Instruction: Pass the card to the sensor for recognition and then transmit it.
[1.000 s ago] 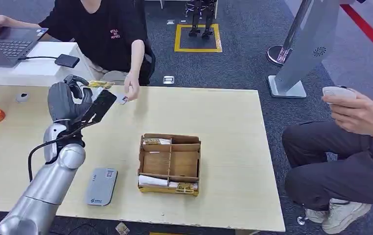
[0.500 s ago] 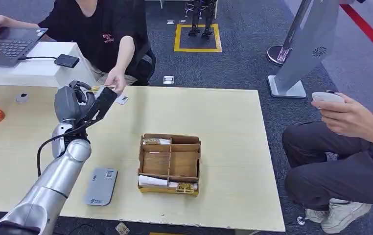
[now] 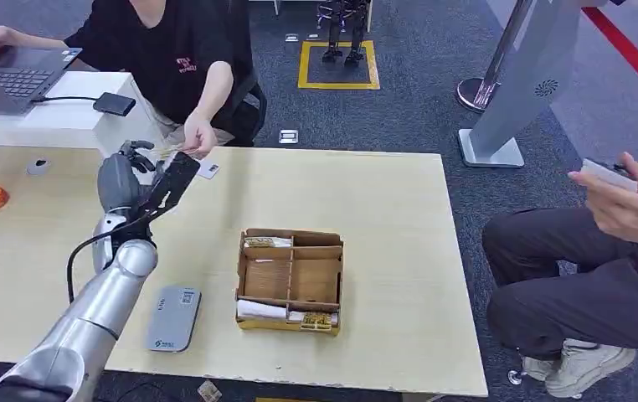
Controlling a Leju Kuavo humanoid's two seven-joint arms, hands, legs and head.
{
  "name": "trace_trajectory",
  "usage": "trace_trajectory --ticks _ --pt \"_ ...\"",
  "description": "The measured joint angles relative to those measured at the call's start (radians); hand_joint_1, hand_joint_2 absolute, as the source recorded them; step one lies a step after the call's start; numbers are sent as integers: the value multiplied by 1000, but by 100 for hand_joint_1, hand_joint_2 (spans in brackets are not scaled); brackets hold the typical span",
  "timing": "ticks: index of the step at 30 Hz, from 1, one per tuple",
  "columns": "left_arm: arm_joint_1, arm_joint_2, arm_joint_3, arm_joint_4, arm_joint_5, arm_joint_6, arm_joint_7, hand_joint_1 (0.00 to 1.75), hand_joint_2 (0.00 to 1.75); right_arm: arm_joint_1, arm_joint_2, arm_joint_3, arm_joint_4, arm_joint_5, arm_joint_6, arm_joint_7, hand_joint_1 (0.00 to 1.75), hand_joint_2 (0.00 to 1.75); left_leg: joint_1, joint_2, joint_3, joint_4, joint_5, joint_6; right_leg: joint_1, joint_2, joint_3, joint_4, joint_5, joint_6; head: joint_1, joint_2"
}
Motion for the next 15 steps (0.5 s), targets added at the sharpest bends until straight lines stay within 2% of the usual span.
trace_trajectory --ticks 4,8,11,15 --pt "57 -18 15 -53 144 -38 -64 0 0 1 0 0 0 -21 -5 -6 0 0 0 0 0 0 0 0 0 0 0 0 0 0 0 0" --pt "161 -33 15 -180 355 -82 -151 0 0 5 1 -2 0 -48 -17 -16 0 0 0 1 -1 0 -1 0 0 1 0 0 0 0 0 0" --pt "269 -38 15 -339 600 -144 -227 0 0 12 5 -6 -3 -65 -22 -24 0 0 0 1 -1 0 -1 0 0 1 -1 0 0 1 0 0" --pt "412 -35 15 -540 800 -224 -283 0 0 20 15 -18 -14 -87 -25 -31 0 0 0 1 -3 0 -1 0 0 1 -2 0 -1 1 -1 0"
